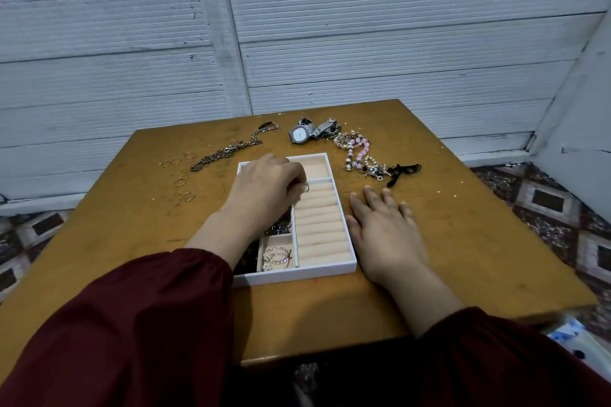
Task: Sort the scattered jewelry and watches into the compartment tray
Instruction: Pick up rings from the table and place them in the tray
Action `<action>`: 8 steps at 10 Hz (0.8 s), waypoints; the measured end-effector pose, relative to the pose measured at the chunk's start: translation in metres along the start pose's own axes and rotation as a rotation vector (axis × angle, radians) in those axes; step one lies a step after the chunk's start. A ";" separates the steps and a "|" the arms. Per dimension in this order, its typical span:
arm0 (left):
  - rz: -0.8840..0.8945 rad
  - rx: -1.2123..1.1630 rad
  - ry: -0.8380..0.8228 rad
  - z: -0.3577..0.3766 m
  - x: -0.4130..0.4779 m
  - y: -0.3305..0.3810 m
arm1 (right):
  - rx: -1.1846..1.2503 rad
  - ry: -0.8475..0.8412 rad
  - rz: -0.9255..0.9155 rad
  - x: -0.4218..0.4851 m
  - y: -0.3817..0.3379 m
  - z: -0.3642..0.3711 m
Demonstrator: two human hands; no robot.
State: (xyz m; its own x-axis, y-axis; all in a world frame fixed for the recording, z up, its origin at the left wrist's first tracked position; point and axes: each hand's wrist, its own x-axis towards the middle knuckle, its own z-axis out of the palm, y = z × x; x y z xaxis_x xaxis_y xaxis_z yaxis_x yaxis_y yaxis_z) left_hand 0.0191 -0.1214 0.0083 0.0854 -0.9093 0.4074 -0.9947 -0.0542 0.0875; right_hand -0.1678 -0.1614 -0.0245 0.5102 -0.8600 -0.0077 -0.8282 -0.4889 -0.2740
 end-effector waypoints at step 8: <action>0.103 0.070 -0.035 -0.002 0.002 0.002 | 0.021 0.019 -0.006 -0.002 0.000 0.000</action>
State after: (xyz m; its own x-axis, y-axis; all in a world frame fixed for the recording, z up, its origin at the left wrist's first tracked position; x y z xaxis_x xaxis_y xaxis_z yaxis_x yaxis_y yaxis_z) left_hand 0.0174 -0.1225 0.0108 -0.0183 -0.9251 0.3792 -0.9998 0.0125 -0.0177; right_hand -0.1684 -0.1599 -0.0249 0.5104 -0.8599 0.0125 -0.8201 -0.4910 -0.2939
